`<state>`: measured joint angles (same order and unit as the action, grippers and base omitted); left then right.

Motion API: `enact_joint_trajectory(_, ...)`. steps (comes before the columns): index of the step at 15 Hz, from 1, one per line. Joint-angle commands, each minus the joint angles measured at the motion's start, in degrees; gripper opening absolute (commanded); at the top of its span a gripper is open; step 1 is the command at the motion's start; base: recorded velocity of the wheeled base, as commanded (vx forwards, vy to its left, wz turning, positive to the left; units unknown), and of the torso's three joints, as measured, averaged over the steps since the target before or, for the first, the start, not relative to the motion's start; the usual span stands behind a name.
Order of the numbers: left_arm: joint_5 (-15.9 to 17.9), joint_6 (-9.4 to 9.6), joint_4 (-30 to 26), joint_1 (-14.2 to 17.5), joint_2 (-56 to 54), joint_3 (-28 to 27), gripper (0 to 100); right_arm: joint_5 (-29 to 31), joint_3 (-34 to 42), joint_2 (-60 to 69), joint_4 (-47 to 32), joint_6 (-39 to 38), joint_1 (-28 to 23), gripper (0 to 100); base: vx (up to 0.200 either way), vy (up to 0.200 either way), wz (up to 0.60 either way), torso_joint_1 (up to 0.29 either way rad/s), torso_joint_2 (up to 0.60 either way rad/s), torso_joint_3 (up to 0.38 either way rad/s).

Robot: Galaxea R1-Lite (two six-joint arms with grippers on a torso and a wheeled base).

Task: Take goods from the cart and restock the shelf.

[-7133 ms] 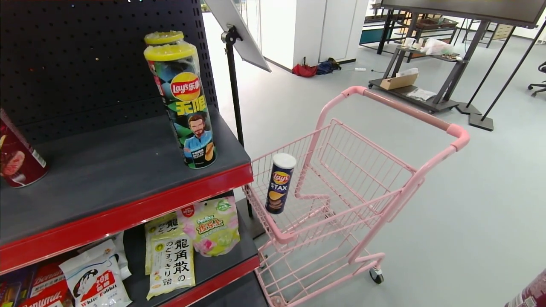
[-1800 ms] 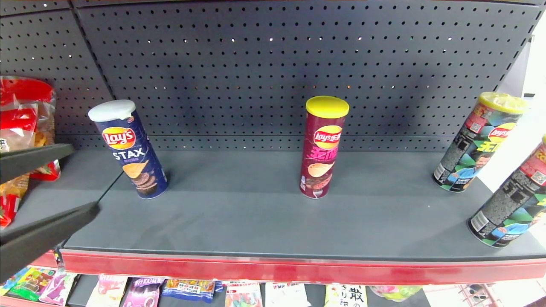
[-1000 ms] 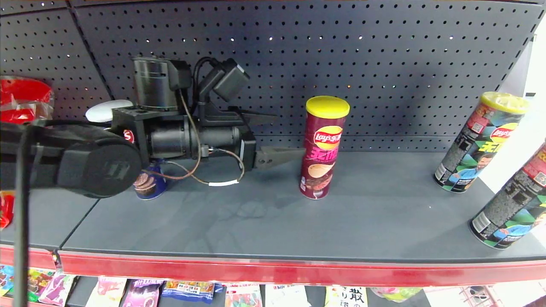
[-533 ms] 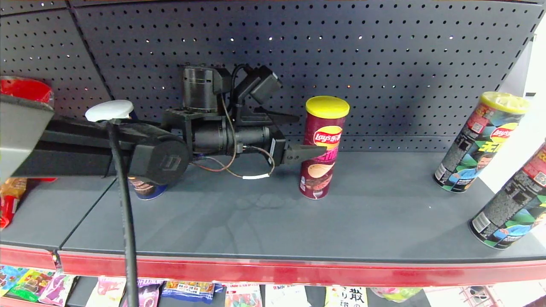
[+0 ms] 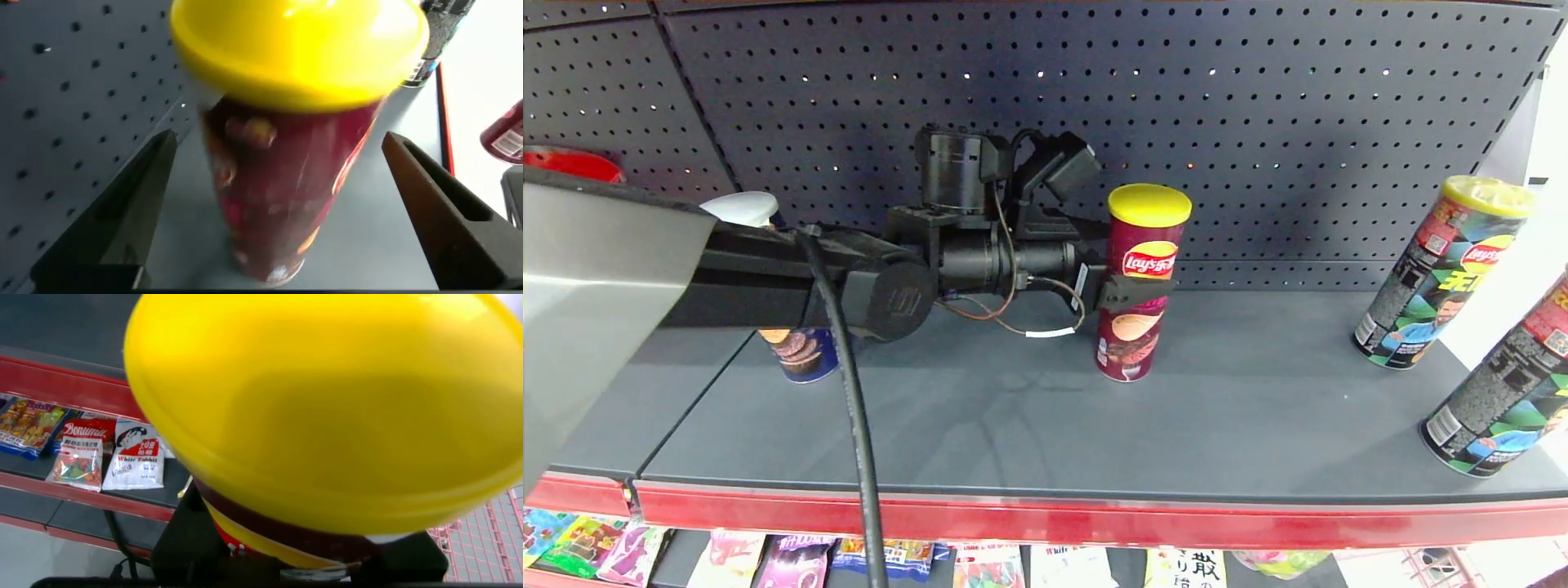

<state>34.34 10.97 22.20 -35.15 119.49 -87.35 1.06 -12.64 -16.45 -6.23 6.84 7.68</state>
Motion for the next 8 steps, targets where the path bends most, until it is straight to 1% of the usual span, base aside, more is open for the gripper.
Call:
enact_joint_trajectory(1, -1.91, -0.07, -0.14, -1.15, 2.24, -2.92, 100, -0.01, -0.01, -0.08, -0.01, 0.02, -0.03, 0, 0.000, 0.000, 0.00, 0.000, 0.00, 0.000)
enact_joint_trajectory(3, -1.91, -0.16, -0.14, -1.24, 2.94, -3.62, 100, -0.01, -0.01, -0.08, -0.01, 0.02, -0.03, 0, 0.000, 0.000, 0.00, 0.000, 0.00, 0.000)
enact_joint_trajectory(5, -1.56, -1.13, -0.23, -1.24, 3.03, -3.71, 100, -0.01, -0.01, 0.01, -0.01, 0.02, -0.03, 0, 0.000, 0.000, 0.00, 0.000, 0.00, 0.000)
enact_joint_trajectory(6, -1.47, -1.13, 0.04, -1.24, 3.12, -3.71, 100, -0.01, -0.01, 0.01, -0.01, 0.02, -0.03, 0, 0.000, 0.000, 0.00, 0.000, 0.00, 0.000)
enact_joint_trajectory(7, -1.38, -1.13, 0.21, -1.24, 3.47, -3.71, 0, -0.01, -0.01, -0.08, -0.01, 0.02, -0.03, 0, 0.000, 0.000, 0.00, 0.000, 0.00, 0.000)
enact_joint_trajectory(8, -1.38, -1.22, 0.04, -1.24, 3.47, -3.71, 0, -0.01, -0.01, 0.01, -0.01, 0.02, -0.03, 0, 0.000, 0.000, 0.00, 0.000, 0.00, 0.000)
